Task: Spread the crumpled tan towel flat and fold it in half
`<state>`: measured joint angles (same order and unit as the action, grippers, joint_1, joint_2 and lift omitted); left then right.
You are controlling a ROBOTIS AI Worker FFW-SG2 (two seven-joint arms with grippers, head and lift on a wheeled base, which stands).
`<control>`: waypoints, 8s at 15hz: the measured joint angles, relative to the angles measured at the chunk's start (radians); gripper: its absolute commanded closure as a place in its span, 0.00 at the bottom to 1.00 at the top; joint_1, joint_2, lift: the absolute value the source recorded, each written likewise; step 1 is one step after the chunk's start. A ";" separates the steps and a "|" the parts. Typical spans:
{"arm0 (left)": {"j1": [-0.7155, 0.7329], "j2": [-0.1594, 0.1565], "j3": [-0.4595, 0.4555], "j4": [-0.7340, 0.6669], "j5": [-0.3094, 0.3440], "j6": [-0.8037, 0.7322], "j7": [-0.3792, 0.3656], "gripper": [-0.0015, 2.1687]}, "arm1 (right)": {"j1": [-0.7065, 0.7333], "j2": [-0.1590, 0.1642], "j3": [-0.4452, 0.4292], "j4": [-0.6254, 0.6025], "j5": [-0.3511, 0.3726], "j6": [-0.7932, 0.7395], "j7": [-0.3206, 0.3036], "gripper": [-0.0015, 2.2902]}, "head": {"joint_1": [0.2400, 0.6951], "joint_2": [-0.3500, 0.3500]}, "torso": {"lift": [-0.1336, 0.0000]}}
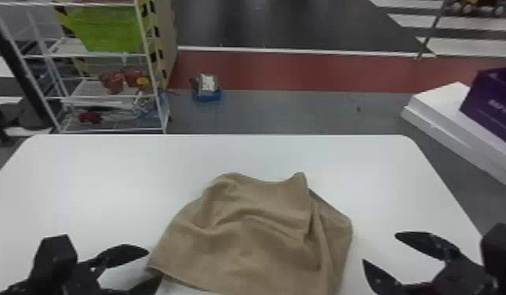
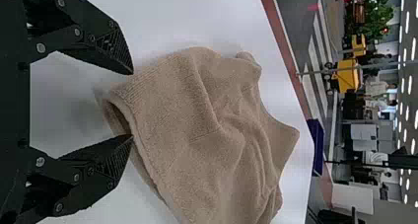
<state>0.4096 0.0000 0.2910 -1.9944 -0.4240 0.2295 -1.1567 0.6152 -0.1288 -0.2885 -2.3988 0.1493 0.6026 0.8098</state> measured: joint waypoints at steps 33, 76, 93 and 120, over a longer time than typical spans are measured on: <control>-0.004 0.000 -0.058 -0.142 -0.032 0.158 -0.029 0.87 | -0.124 -0.104 0.324 0.172 0.615 -0.293 0.553 0.47 | 1.00 0.62 | 0.08; -0.058 0.000 -0.099 -0.327 0.119 0.568 0.219 0.87 | -0.188 -0.039 0.320 0.146 0.398 0.092 0.273 0.09 | 1.00 0.61 | 0.08; -0.065 0.000 -0.070 -0.307 0.129 0.531 0.206 0.87 | -0.251 -0.049 0.384 0.208 0.493 0.146 0.270 0.46 | 1.00 0.62 | 0.08; -0.045 0.000 -0.079 -0.397 0.160 0.549 0.195 0.87 | -0.578 -0.033 0.355 0.446 0.524 0.150 0.103 0.01 | 1.00 0.48 | 0.08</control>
<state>0.3651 0.0000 0.2123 -2.3911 -0.2638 0.7786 -0.9618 0.0372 -0.1616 0.0661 -1.9529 0.6737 0.7529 0.9130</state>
